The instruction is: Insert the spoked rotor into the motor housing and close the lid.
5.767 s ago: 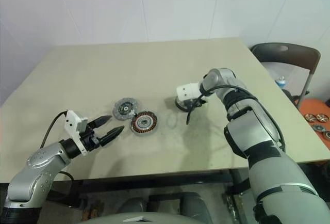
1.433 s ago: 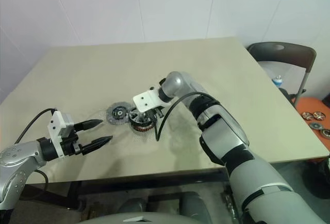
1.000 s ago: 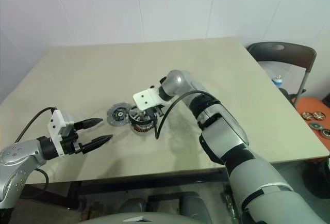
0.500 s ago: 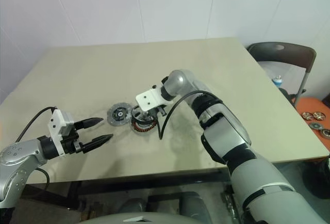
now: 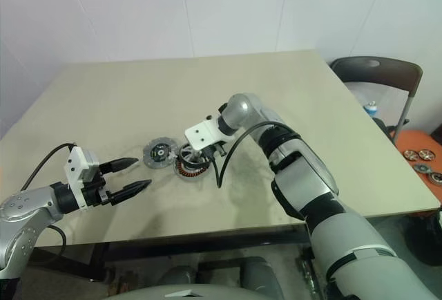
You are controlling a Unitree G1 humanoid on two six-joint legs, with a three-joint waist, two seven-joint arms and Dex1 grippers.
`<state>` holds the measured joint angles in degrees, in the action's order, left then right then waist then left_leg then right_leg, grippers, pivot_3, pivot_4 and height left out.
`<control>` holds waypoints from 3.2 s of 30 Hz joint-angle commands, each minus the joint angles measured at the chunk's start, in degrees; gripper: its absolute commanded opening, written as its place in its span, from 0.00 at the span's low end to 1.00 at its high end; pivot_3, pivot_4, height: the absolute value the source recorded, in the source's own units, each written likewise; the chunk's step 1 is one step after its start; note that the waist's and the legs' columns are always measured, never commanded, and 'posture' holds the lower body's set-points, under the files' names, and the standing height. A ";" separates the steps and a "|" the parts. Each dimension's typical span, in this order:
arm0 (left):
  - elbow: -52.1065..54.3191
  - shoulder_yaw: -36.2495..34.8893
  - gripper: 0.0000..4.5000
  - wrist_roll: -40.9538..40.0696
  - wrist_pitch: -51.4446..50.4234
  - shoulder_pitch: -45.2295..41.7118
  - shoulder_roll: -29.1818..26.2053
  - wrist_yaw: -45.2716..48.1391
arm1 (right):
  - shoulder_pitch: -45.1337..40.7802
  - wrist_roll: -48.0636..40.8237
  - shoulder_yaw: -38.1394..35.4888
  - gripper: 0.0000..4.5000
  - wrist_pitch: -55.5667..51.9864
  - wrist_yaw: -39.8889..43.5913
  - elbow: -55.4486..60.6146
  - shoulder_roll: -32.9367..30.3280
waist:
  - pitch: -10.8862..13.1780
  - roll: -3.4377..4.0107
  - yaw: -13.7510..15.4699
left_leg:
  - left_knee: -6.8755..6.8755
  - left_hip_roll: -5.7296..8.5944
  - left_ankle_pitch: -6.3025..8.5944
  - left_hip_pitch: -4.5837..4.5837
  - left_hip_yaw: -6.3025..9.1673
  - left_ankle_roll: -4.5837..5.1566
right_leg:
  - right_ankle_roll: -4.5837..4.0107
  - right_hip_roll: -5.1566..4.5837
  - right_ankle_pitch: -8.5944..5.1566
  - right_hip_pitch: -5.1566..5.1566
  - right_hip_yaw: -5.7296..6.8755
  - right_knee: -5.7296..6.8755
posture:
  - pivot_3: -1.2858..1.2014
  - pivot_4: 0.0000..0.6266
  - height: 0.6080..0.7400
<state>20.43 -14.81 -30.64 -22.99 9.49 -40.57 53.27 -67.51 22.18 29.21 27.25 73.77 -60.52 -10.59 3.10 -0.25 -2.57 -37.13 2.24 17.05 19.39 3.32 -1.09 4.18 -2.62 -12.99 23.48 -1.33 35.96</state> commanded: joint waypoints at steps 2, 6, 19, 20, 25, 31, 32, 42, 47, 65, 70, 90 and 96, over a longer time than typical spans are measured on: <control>0.44 -0.70 0.89 -0.24 0.93 -0.87 -0.09 -0.23 | 0.51 -0.15 0.45 0.21 0.12 0.76 1.17 -0.03 | 0.00 0.00 0.00 | 0.00 0.00 0.00 0.00 0.00 0.00 | 0.00 0.00 0.00 0.00 0.00 0.00 | 0.52 0.00 1.00; 0.46 -0.72 0.89 -0.25 0.95 -0.88 0.00 -0.30 | 0.69 -1.61 -0.29 0.21 -0.76 2.24 2.61 0.48 | 0.00 0.00 -0.03 | 0.00 0.00 0.00 0.00 0.00 0.00 | 0.00 0.00 0.00 0.00 0.00 0.00 | 0.52 0.00 1.00; 0.87 -0.61 0.89 -0.37 0.95 -0.59 0.28 -0.69 | -0.55 -3.59 -1.34 0.21 -3.88 3.89 4.79 0.65 | 0.01 0.01 -0.08 | 0.03 -0.01 0.00 0.05 0.00 0.00 | 0.00 -0.02 0.00 0.06 0.00 -0.01 | 0.52 0.00 1.00; 0.83 -0.60 0.89 -0.38 0.95 -0.65 0.26 -0.67 | -0.54 -3.59 -1.32 0.21 -3.84 3.69 4.75 0.69 | 0.01 0.02 -0.07 | 0.03 -0.01 0.00 0.04 0.00 0.00 | 0.00 -0.02 0.00 0.07 0.00 -0.01 | 0.52 0.00 1.00; 0.78 -0.58 0.89 -0.41 0.88 -0.71 0.17 -0.61 | -1.59 -4.16 -2.03 0.21 -4.39 2.41 4.25 1.18 | 0.01 0.02 -0.01 | 0.02 -0.01 0.00 0.05 0.00 0.00 | 0.00 -0.02 0.00 0.06 0.00 -0.01 | 0.52 0.00 1.00; 0.88 -0.42 0.89 -0.45 0.91 -0.60 0.35 -0.65 | -2.94 -4.92 -2.02 0.21 -4.79 4.50 4.24 0.18 | 0.01 0.02 0.01 | 0.02 0.00 0.00 0.06 0.00 0.00 | 0.00 -0.02 0.00 0.07 0.00 -0.01 | 0.52 0.00 1.00; 0.88 -0.42 0.89 -0.45 0.91 -0.61 0.38 -0.66 | -2.86 -5.06 -1.92 0.21 -4.71 5.22 4.63 -0.08 | 0.01 0.02 0.01 | 0.02 0.00 0.00 0.06 0.00 0.00 | 0.00 -0.02 0.00 0.06 0.00 -0.02 | 0.52 0.00 1.00; 0.79 -0.28 0.89 -0.36 0.92 -0.93 0.59 -0.71 | -0.70 -5.84 -1.55 0.21 -5.60 6.41 7.88 0.48 | 0.01 0.02 0.00 | 0.02 0.00 0.00 0.06 0.00 0.00 | 0.00 -0.02 0.00 0.07 0.00 -0.01 | 0.52 0.00 1.00; 0.76 -0.31 0.89 -0.33 0.98 -0.90 0.53 -0.74 | -0.72 -5.25 -1.31 0.21 -5.62 5.41 6.77 0.74 | 0.01 0.02 0.01 | 0.02 0.00 0.00 0.06 0.00 0.00 | 0.00 -0.02 0.00 0.07 0.00 -0.01 | 0.52 0.00 1.00; 0.79 -0.62 0.89 -0.43 1.04 -0.56 0.39 -0.79 | 1.12 -3.39 0.36 0.49 -5.28 3.15 5.48 0.58 | 0.01 0.02 0.02 | 0.02 0.00 0.00 0.06 0.00 0.00 | 0.00 -0.02 0.00 0.06 0.00 -0.01 | 0.52 0.00 1.00; 0.65 -0.72 0.89 -0.36 1.11 -0.55 0.32 -0.74 | 0.49 -3.71 0.03 0.62 -6.05 3.09 5.69 0.55 | 0.01 0.02 0.01 | 0.02 0.00 0.00 0.06 0.00 0.00 | 0.00 -0.02 0.00 0.07 0.00 -0.01 | 0.52 0.00 1.00; 1.86 -1.14 0.89 -1.19 0.62 0.12 2.01 -2.44 | 8.71 -21.26 -11.42 0.48 -39.11 12.59 27.68 -4.47 | -0.15 -0.25 0.62 | 0.00 0.04 0.01 0.10 0.08 -0.01 | 0.00 -0.11 0.00 -0.04 0.05 -0.15 | 0.52 0.00 1.00; 1.75 -1.54 0.89 -2.01 -0.22 -0.24 1.48 -2.56 | 13.68 -19.88 -9.49 0.19 -43.99 7.69 34.39 -5.55 | -0.08 -0.13 -0.08 | 0.04 -0.02 0.01 0.27 -0.02 0.00 | 0.02 -0.07 0.01 0.29 -0.03 -0.01 | 0.52 0.00 1.00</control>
<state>20.50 -14.79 -31.81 -23.29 10.12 -38.38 50.80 -52.79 2.27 19.49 -16.19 83.54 -28.83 -16.79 3.02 -0.39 -2.65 -37.08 2.18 17.05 19.63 3.31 -1.09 4.20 -2.65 -12.99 23.77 -1.35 35.98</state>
